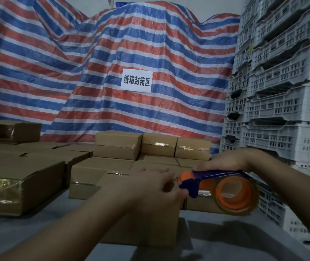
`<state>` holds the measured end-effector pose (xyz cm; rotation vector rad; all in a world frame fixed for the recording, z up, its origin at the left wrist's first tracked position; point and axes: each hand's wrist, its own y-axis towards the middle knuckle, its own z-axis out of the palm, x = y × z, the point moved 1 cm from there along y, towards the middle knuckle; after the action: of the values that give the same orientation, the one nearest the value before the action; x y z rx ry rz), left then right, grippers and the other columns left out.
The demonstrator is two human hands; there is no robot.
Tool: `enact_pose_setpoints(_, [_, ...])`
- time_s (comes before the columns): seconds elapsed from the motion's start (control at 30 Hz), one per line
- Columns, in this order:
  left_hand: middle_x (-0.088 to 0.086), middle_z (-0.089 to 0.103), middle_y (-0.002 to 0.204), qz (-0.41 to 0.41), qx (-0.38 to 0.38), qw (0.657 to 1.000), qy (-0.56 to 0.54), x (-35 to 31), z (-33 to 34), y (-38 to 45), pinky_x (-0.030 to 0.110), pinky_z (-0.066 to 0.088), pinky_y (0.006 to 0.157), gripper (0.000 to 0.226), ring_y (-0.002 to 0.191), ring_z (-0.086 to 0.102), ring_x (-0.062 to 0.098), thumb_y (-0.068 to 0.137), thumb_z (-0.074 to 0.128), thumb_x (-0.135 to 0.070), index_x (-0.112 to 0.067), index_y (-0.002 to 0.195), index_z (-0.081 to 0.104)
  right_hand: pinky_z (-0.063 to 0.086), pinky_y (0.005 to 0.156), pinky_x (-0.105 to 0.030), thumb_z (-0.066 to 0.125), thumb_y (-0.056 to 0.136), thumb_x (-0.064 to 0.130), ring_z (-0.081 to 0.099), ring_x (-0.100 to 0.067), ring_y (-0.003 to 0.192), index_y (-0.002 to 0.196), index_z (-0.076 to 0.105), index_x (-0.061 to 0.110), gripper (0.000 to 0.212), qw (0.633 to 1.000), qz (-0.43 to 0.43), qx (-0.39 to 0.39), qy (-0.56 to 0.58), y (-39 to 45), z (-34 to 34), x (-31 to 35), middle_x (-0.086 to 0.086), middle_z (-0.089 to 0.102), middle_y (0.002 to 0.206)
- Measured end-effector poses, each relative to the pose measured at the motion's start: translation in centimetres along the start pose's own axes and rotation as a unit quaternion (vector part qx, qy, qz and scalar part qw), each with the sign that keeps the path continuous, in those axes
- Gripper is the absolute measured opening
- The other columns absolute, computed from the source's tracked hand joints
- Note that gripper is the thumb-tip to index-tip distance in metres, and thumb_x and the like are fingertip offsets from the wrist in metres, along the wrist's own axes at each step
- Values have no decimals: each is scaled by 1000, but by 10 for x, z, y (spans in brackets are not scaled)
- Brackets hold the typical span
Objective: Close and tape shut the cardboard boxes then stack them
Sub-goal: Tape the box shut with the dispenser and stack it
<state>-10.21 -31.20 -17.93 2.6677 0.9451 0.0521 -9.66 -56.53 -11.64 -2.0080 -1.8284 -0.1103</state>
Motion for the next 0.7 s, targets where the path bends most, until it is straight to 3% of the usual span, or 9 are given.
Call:
enact_pose_setpoints(0.13, [-7, 43, 147, 7, -13, 999, 46, -1, 10, -1, 31, 30, 105, 60, 131, 41, 12, 95, 38, -63, -32, 145, 35, 48, 56, -19, 52, 75, 80, 58, -8, 54, 74, 75, 27, 58, 999, -20, 18, 23, -8, -4, -8, 6, 65, 66])
enact_pose_setpoints(0.27, [-6, 47, 143, 8, -23, 998, 51, 1, 10, -3, 32, 34, 104, 59, 128, 44, 13, 94, 40, -64, -28, 140, 42, 50, 60, -23, 68, 65, 84, 59, -15, 61, 84, 76, 19, 67, 992, -17, 42, 116, -30, -23, -21, -4, 66, 77])
enact_pose_setpoints(0.33, [-6, 47, 143, 13, -24, 998, 49, 0, 11, -3, 32, 35, 105, 58, 128, 44, 13, 94, 39, -64, -28, 140, 42, 50, 62, -23, 60, 65, 90, 61, -13, 60, 85, 72, 19, 74, 1000, 20, -4, 7, -34, -25, -14, -1, 68, 76])
enact_pose_setpoints(0.4, [-7, 48, 142, 17, -25, 999, 43, 0, 11, -3, 31, 36, 103, 57, 126, 45, 12, 95, 39, -63, -29, 141, 41, 50, 66, -25, 48, 69, 93, 64, -9, 63, 82, 70, 23, 75, 984, 43, -45, -167, -30, -12, 8, 6, 69, 75])
enact_pose_setpoints(0.47, [-8, 47, 142, 15, -30, 999, 40, 1, 11, -3, 31, 37, 102, 57, 125, 46, 12, 95, 39, -63, -30, 141, 40, 50, 66, -30, 54, 77, 84, 63, -13, 68, 81, 65, 24, 61, 936, 82, -80, -333, -20, 11, 30, 5, 66, 80])
enact_pose_setpoints(0.53, [-8, 46, 145, 11, -35, 998, 43, 2, 11, -5, 31, 36, 101, 59, 127, 45, 13, 94, 39, -64, -30, 143, 39, 48, 64, -32, 59, 86, 67, 51, -16, 63, 78, 56, 19, 48, 854, 93, -99, -502, -14, 35, 40, 3, 55, 77])
enact_pose_setpoints(0.6, [-8, 44, 147, 10, -37, 998, 49, 3, 11, -6, 29, 34, 101, 61, 129, 43, 13, 94, 39, -64, -30, 144, 38, 43, 66, -33, 49, 92, 67, 41, -13, 61, 82, 54, 17, 52, 840, 77, -101, -527, -14, 52, 26, 4, 47, 75])
enact_pose_setpoints(0.7, [-7, 41, 150, 9, -42, 998, 54, 3, 13, -6, 31, 32, 105, 63, 132, 41, 13, 95, 37, -64, -30, 147, 34, 32, 56, -26, 42, 90, 76, 35, -6, 58, 73, 43, 30, 49, 869, 40, -186, -458, -26, 57, 3, 10, 41, 70])
